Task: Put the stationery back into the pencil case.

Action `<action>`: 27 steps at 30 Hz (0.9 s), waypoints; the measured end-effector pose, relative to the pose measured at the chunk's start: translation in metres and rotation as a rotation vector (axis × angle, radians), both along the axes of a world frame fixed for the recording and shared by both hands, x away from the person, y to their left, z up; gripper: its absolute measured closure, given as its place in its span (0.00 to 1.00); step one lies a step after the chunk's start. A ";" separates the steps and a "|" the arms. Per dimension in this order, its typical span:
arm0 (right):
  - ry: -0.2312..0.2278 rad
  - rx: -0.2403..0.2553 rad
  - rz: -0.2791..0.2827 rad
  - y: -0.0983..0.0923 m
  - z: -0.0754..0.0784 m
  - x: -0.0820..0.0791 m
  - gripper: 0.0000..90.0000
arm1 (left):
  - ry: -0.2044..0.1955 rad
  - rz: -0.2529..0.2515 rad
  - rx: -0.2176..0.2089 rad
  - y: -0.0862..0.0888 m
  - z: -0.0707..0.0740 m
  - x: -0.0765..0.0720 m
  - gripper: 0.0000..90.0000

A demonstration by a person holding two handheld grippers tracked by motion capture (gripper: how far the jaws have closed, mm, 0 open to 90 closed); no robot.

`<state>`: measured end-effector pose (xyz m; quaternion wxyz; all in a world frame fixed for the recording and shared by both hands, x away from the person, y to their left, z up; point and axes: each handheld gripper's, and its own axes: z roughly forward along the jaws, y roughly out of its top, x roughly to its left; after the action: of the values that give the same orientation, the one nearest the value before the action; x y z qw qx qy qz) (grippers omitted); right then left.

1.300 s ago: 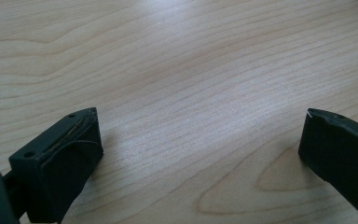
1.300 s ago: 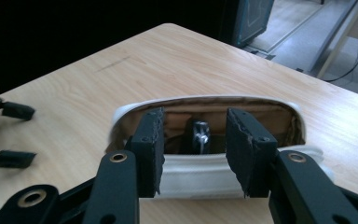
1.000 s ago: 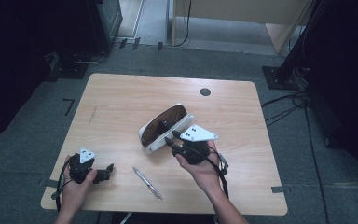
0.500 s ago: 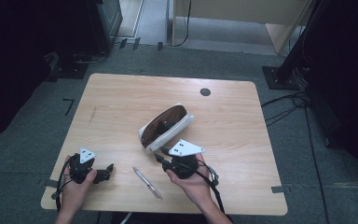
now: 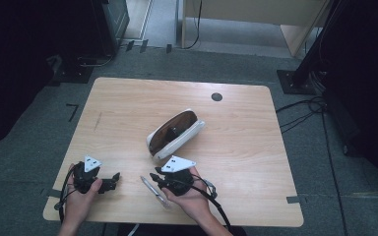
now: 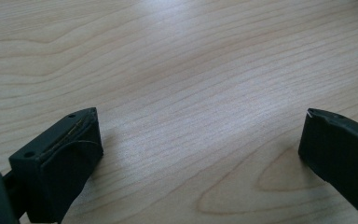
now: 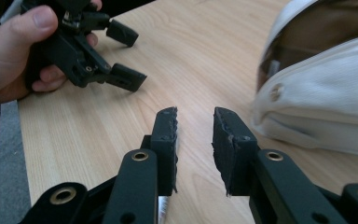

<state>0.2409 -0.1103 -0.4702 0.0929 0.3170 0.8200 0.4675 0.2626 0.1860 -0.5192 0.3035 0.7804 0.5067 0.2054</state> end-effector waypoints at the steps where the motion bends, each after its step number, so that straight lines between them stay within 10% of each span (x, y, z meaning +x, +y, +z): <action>1: 0.006 -0.003 0.004 0.003 -0.002 0.001 0.79 | 0.000 -0.001 0.000 0.000 0.000 0.000 0.00; 27: 0.091 -0.126 0.057 0.039 -0.039 0.011 0.85 | 0.000 -0.004 0.000 0.000 0.000 0.000 0.00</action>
<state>0.2515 -0.0716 -0.5093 0.0618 0.3079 0.8600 0.4023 0.2625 0.1859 -0.5192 0.3038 0.7814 0.5053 0.2046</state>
